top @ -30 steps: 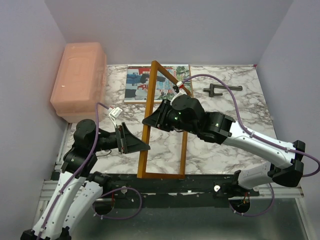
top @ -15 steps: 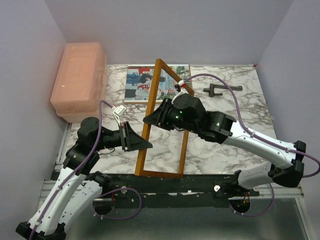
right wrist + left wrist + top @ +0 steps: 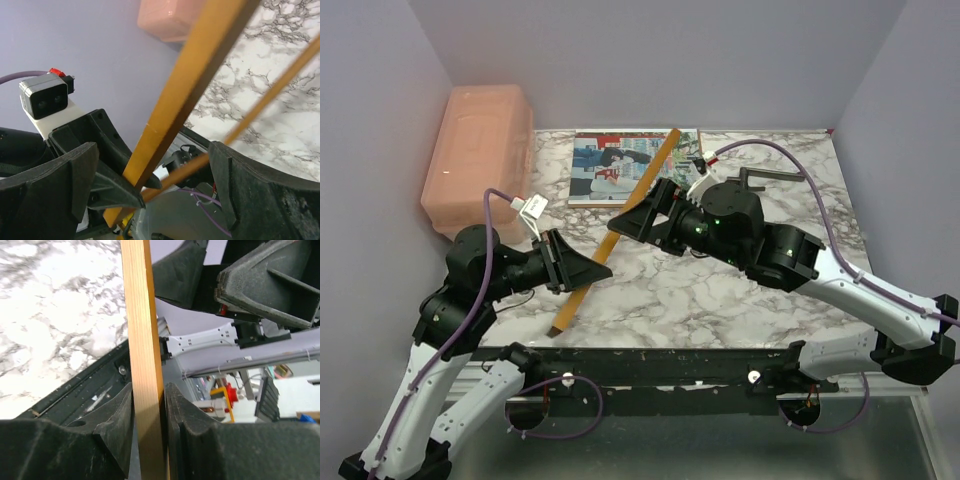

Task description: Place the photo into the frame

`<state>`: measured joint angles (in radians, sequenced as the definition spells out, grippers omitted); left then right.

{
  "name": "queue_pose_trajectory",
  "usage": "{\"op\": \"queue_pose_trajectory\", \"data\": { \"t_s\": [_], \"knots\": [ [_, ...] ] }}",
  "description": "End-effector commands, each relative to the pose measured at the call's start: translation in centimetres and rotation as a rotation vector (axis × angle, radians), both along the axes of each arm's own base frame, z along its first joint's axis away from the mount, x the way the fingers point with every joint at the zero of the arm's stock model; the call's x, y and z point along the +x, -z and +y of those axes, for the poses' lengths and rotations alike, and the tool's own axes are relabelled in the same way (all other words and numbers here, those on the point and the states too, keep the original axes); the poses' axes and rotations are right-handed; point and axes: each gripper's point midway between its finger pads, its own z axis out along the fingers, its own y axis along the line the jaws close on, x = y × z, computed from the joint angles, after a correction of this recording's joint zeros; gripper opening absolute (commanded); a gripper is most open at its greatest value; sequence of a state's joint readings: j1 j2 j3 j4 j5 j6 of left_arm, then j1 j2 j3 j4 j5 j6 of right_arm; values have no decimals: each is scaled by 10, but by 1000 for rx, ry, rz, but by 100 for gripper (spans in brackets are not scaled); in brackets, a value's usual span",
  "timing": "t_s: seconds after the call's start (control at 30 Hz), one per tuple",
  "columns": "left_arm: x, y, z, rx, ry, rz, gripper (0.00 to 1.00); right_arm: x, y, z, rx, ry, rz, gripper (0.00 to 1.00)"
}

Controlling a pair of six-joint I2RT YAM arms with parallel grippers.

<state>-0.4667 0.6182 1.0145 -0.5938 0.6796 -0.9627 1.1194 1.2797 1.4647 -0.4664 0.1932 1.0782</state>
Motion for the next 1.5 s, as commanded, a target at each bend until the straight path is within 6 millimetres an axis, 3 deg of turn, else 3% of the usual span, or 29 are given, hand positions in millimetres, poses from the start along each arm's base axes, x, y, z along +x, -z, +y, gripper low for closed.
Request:
{"op": "queue_pose_trajectory", "data": {
  "t_s": [0.0,0.2,0.43,0.6,0.83,1.07,1.47],
  "knots": [
    [11,-14,22,94,-148,-110,0,2,-1,-17,-33,29,-20,100],
    [20,-3,42,198,-264,-91,0,1,3,-17,-60,2,-31,100],
    [29,25,38,222,-270,-30,0,4,24,-6,-89,-20,33,100],
    [36,43,43,244,-323,-15,0,18,39,-8,2,17,118,99],
    [44,68,45,274,-351,13,0,33,64,3,79,-7,254,92],
    [45,86,42,298,-341,45,0,36,67,28,111,-72,274,86],
    [41,97,27,290,-277,67,0,42,85,49,75,-106,320,63]
  ]
}}
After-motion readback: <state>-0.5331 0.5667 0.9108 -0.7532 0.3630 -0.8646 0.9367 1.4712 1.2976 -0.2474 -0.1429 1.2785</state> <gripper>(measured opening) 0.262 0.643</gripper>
